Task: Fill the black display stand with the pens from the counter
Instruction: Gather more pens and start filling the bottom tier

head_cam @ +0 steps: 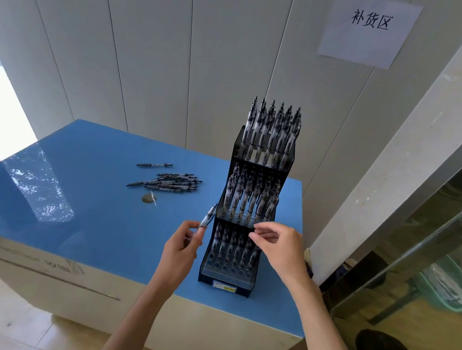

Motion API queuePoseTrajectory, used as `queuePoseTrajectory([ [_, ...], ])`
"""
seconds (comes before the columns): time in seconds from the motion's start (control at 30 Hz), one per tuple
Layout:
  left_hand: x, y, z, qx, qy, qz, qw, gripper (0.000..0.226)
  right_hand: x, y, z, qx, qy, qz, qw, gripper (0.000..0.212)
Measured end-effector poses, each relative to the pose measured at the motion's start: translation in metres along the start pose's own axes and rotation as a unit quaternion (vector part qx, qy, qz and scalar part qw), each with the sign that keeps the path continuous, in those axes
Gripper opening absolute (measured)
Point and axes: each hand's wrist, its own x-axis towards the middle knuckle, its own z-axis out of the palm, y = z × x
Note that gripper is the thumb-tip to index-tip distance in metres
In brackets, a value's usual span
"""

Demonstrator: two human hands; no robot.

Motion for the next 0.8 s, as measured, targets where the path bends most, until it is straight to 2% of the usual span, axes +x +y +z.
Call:
queuePoseTrajectory([
  [0.13,0.003,0.004,-0.001,0.068,-0.034,0.034,0.997,0.009,0.001,-0.034,0.016,0.100,-0.065,0.014,0.993,0.017],
  [0.23,0.006,0.003,-0.003,0.142,-0.032,0.061,0.987,0.010,-0.001,-0.046,0.032,0.173,-0.102,0.042,0.979,0.011],
  [0.33,0.005,0.003,-0.008,0.201,-0.025,0.090,0.975,0.010,-0.002,-0.048,0.044,0.198,-0.091,0.047,0.975,0.005],
  [0.5,0.006,0.009,-0.022,0.301,-0.038,0.119,0.945,0.014,-0.001,-0.049,0.049,0.250,-0.066,0.067,0.964,0.007],
  [0.57,0.007,0.010,-0.032,0.354,-0.035,0.123,0.927,0.020,0.001,-0.047,0.049,0.222,-0.037,0.050,0.973,0.006],
  [0.67,0.012,0.009,-0.046,0.437,-0.015,0.152,0.886,0.035,0.005,-0.039,0.050,0.100,0.008,-0.009,0.995,0.006],
  [0.8,0.021,0.006,-0.057,0.504,-0.009,0.151,0.850,0.049,0.003,-0.032,0.053,-0.019,0.023,-0.068,0.997,0.010],
])
